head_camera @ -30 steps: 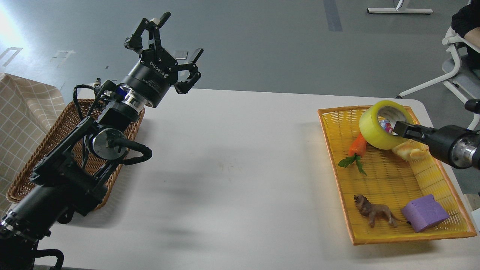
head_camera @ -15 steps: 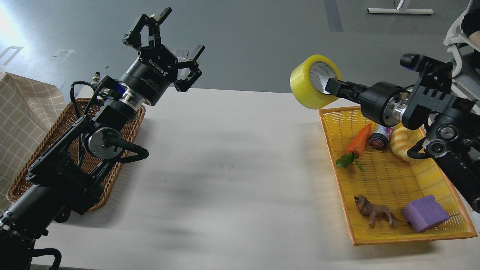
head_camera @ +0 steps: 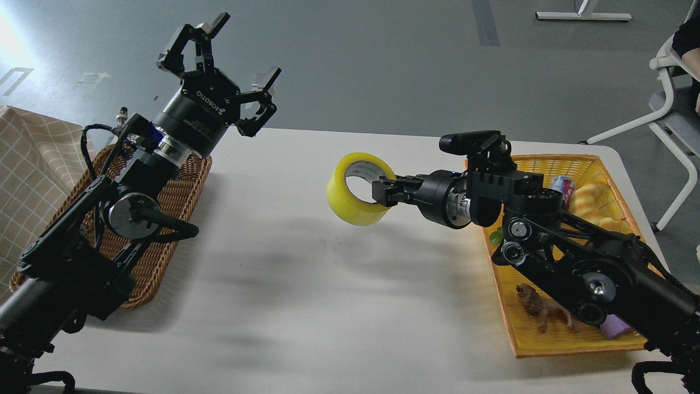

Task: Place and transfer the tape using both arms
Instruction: 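Lift the tape roll out of the tray and carry it toward table center, then lower the tape roll onto the table and open the right gripper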

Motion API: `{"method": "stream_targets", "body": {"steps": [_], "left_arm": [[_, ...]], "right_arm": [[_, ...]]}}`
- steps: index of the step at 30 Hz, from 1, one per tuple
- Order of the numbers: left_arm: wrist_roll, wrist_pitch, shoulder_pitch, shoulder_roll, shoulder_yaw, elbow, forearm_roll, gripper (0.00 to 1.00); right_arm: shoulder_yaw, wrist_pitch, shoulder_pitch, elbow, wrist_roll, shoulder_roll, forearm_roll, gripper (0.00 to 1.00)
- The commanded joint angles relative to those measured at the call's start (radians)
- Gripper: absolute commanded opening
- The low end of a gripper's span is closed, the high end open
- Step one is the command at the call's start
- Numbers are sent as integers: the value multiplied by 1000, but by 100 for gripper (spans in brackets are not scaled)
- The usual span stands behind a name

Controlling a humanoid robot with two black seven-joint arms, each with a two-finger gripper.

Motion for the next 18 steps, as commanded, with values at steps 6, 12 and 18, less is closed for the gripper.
{"method": "stream_targets", "body": {"steps": [6, 12, 18], "left_arm": [[-2, -10, 1, 6, -8, 1, 0, 100], [-2, -8, 3, 6, -8, 2, 0, 100], [-2, -16, 1, 10, -8, 2, 2, 100]], "right_arm": [[-83, 0, 38, -63, 0, 74, -94, 5], [-121, 0, 45, -80, 0, 74, -109, 5], [-127, 0, 33, -108, 0, 74, -131, 4]]}}
